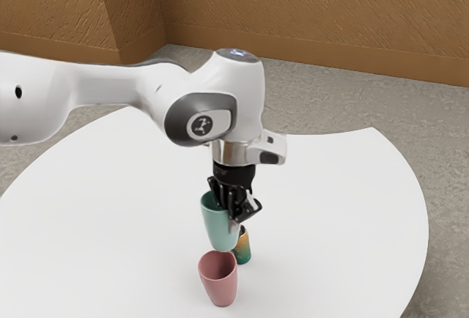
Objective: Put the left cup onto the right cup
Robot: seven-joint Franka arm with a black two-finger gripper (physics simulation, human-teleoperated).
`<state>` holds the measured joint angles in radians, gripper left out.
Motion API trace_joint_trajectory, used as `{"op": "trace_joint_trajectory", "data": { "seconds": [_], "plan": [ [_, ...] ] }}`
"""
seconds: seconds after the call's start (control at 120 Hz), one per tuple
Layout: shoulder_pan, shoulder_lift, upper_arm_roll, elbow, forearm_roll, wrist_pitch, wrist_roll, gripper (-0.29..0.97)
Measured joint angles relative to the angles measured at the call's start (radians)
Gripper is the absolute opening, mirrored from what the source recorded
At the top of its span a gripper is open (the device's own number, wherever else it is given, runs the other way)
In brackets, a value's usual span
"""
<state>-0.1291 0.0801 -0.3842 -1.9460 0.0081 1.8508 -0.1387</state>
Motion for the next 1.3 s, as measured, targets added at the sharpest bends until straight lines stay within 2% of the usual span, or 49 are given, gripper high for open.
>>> {"op": "trace_joint_trajectory", "data": {
  "seconds": [0.417,1.3],
  "plan": [
    [0.02,-0.012,0.004,-0.052,-0.025,0.011,-0.009,-0.1],
    [-0.046,-0.047,0.005,-0.094,-0.032,0.001,-0.07,-0.1]
  ]
}}
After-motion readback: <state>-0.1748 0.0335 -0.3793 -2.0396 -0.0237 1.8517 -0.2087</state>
